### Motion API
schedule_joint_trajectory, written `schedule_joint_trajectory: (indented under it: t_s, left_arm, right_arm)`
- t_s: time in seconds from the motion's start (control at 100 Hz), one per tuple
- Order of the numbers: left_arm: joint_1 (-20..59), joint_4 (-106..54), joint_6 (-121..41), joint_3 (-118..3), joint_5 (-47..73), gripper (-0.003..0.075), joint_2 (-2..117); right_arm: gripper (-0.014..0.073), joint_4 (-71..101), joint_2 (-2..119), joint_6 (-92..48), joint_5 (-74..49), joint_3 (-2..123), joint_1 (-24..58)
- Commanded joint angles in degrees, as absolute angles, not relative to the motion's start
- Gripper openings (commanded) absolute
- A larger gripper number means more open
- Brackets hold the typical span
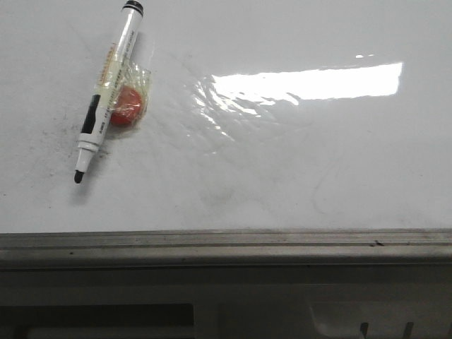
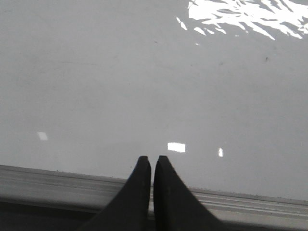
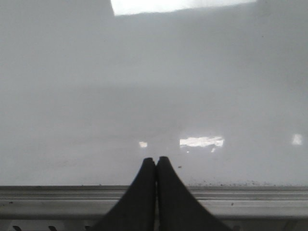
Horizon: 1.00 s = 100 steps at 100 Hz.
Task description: Write number 8 on whiteboard
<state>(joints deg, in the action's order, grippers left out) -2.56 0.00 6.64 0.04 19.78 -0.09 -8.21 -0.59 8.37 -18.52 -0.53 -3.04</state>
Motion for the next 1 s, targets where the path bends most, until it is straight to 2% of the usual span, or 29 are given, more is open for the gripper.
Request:
schedule_joint_trajectory:
  t_s: [0.0,0.42,0.99]
  left_arm:
    - [-2.69,1.04,6.87,1.61,16.16,-0.0020,-1.94]
    - [-2.58,1.57,6.87,1.92,3.77,-0.0020,-1.94]
    - [-2.62,1.57,6.87,1.92,3.28,-0.0020,-1.83]
  right_arm:
    - [-0.0063,-8.18,-1.78,8.00,-15.30,-1.32,-3.00]
    - [-0.0063,-8.18,-1.78,8.00,-15.30,-1.32,-3.00]
    - [-0.0063,-8.25,-1.78,8.00,-11.54,-1.32,-3.00]
